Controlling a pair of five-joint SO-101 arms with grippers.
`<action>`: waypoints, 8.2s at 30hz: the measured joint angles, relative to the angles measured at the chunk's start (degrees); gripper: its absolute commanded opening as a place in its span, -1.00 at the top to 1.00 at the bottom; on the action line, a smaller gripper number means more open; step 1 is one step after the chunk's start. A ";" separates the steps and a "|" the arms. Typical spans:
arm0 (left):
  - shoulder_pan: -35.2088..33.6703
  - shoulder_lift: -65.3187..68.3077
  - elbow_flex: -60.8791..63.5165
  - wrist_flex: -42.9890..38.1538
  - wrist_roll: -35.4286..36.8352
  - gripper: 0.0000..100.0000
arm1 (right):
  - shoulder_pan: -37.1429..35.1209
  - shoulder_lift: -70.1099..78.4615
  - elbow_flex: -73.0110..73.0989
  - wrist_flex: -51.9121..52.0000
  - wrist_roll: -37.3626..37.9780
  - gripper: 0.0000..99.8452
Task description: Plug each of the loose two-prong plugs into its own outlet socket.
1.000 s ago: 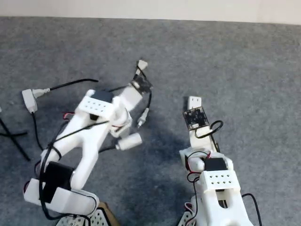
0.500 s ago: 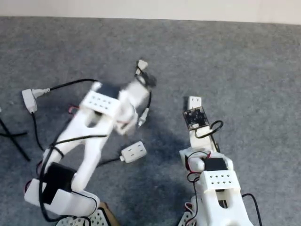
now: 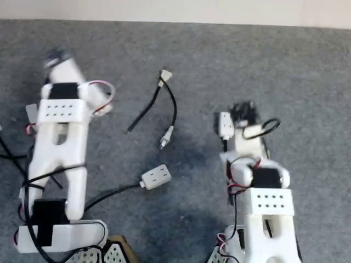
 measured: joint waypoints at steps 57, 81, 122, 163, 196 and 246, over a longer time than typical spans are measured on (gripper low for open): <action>-3.87 0.00 17.14 -21.54 4.57 0.54 | -28.66 92.04 -79.38 15.74 -53.27 0.78; -3.25 0.00 17.41 -21.54 4.57 0.54 | -18.46 92.13 -84.31 32.18 -5.10 0.99; -1.76 0.00 19.16 -23.65 4.57 0.54 | -11.78 35.52 0.79 -18.11 -5.10 0.98; 5.80 -0.26 10.81 -9.49 -10.02 0.53 | -10.29 1.58 2.90 -14.24 -9.58 0.99; 37.89 -72.97 53.36 -8.62 -24.35 0.25 | -25.85 8.00 -4.31 -13.63 -22.59 0.99; 34.37 -73.23 58.90 -15.30 -21.98 0.25 | -23.47 8.35 -10.73 -6.42 -20.13 0.99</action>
